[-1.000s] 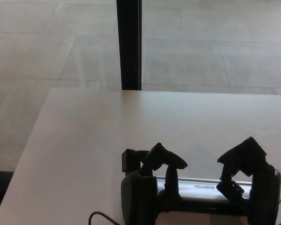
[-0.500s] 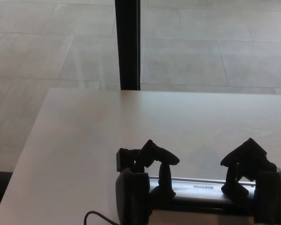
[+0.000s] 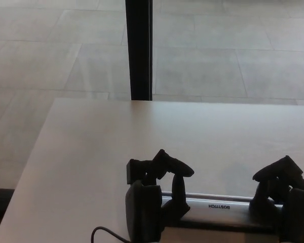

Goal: A hole pucnch is kept on the middle on the desk infront of the robot and the robot uses both its hands as fists to press on it and use it

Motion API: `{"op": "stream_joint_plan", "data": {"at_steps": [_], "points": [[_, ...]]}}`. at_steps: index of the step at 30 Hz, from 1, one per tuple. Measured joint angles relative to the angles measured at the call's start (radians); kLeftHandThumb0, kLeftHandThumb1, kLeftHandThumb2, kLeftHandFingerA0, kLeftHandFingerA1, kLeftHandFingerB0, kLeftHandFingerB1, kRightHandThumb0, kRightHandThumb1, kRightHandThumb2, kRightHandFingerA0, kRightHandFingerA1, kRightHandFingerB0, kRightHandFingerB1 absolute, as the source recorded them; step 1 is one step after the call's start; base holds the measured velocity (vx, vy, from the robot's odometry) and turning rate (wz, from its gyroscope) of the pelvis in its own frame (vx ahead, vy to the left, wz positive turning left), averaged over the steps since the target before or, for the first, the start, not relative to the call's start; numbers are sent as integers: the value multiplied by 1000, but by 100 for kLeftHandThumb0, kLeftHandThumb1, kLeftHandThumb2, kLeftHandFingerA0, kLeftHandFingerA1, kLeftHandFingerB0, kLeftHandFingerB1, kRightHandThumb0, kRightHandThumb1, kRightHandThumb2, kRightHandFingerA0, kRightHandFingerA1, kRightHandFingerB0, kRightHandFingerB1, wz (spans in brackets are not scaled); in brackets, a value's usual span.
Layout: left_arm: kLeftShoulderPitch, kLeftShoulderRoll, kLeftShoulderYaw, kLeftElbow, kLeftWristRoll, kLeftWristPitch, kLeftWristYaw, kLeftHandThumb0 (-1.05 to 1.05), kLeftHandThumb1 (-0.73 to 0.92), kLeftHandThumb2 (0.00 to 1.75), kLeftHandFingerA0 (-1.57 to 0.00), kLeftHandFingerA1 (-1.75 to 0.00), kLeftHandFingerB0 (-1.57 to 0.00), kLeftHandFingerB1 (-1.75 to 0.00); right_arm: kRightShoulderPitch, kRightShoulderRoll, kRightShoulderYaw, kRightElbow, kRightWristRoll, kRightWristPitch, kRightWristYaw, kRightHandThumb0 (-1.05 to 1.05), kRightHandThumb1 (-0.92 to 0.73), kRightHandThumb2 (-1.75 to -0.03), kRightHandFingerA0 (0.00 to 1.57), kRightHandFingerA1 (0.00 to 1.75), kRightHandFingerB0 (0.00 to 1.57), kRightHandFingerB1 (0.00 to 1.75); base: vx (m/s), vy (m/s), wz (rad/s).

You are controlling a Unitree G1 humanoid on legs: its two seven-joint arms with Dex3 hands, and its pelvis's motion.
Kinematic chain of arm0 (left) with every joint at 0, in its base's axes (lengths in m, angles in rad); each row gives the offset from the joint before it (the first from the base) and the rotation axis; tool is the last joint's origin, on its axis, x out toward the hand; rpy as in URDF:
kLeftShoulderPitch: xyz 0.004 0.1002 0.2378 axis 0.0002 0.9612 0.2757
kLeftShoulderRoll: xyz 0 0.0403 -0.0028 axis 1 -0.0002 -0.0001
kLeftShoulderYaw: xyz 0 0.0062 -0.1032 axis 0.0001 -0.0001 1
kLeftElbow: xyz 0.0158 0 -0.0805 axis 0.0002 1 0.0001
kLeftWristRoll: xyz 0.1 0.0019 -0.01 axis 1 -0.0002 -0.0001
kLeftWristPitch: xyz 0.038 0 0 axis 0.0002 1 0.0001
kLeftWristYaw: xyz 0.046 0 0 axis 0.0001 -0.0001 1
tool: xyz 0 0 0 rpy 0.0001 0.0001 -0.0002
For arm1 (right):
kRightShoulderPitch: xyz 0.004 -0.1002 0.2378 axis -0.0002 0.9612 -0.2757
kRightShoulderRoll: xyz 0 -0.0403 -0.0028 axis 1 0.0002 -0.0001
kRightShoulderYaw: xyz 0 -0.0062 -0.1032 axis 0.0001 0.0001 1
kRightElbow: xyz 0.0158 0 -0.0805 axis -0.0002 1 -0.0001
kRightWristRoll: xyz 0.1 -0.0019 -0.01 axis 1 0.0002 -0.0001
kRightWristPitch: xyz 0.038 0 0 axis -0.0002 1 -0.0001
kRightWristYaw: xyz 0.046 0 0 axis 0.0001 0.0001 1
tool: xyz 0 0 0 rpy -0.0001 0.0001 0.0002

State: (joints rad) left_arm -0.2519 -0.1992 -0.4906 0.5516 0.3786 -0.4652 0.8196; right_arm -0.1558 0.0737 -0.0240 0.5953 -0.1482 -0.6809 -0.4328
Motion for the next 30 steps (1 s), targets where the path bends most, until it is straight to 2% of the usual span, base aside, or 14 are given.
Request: {"op": "stream_joint_plan", "data": {"at_steps": [4,7,9,10,14,15,17,22,23,24,26,28,29,30], "points": [[-2,0,-2,0,0,0,0,-35,76,92,-96,-175,-59,-172,-8,-10,4,55,-31,-66,-34,-21,-70,-105,90,175,54,175,0,0,0],[-2,0,-2,1,0,-2,-2,-34,74,95,-96,-175,-59,-171,-7,-32,22,92,-67,-112,-70,-18,-69,-112,90,175,57,175,0,0,0],[-5,-1,-3,4,0,-2,-3,-33,73,95,-97,-175,-62,-168,-7,-54,45,113,-98,-134,-99,-13,-66,-110,90,175,58,172,0,0,0],[-6,-1,-3,4,0,-2,-3,-34,74,94,-96,-175,-60,-170,-8,-64,55,121,-110,-142,-112,-12,-62,-115,90,175,60,170,0,0,0],[-9,-1,-7,5,1,-2,-3,-33,75,93,-95,-175,-59,-171,-15,-89,87,155,-151,-174,-166,-13,-61,-118,89,175,58,174,0,0,0],[-9,-1,-9,7,1,-2,-3,-34,75,91,-96,-175,-60,-170,-18,-97,98,168,-164,-187,-186,-19,-59,-120,120,149,90,130,0,0,0],[-10,-1,-11,13,1,-2,-3,-34,75,91,-97,-175,-61,-167,-21,-106,108,184,-177,-204,-210,-16,-59,-121,120,153,90,133,0,0,0],[-11,-2,-13,43,4,-8,1,-34,75,92,-99,-175,-63,-159,-29,-122,129,225,-204,-237,-264,-19,-62,-115,119,149,89,130,0,0,0],[-11,-2,-13,49,5,-10,1,-33,74,93,-98,-175,-62,-161,-33,-123,132,236,-209,-244,-278,-14,-67,-108,87,175,60,173,0,0,0],[-11,-2,-13,52,6,-11,1,-33,74,94,-96,-175,-60,-165,-34,-124,134,242,-212,-248,-287,-15,-64,-113,88,175,55,175,0,0,0],[-11,-2,-13,55,8,-12,2,-32,75,93,-97,-175,-61,-165,-35,-124,135,253,-219,-256,-307,-20,-65,-109,83,175,53,175,0,0,0],[-11,-2,-12,55,12,-12,4,-32,76,92,-98,-175,-62,-166,-34,-122,134,264,-224,-265,-326,-19,-64,-111,84,175,54,175,0,0,0],[-11,-2,-10,55,13,-12,5,-31,76,93,-99,-175,-63,-166,-34,-119,133,266,-227,-267,-336,-25,-72,-104,90,175,60,175,0,0,0],[-10,-2,-7,50,14,-12,5,-31,74,94,-99,-175,-64,-164,-33,-114,127,264,-227,-268,-341,-26,-72,-105,97,175,63,175,0,0,0]]}}
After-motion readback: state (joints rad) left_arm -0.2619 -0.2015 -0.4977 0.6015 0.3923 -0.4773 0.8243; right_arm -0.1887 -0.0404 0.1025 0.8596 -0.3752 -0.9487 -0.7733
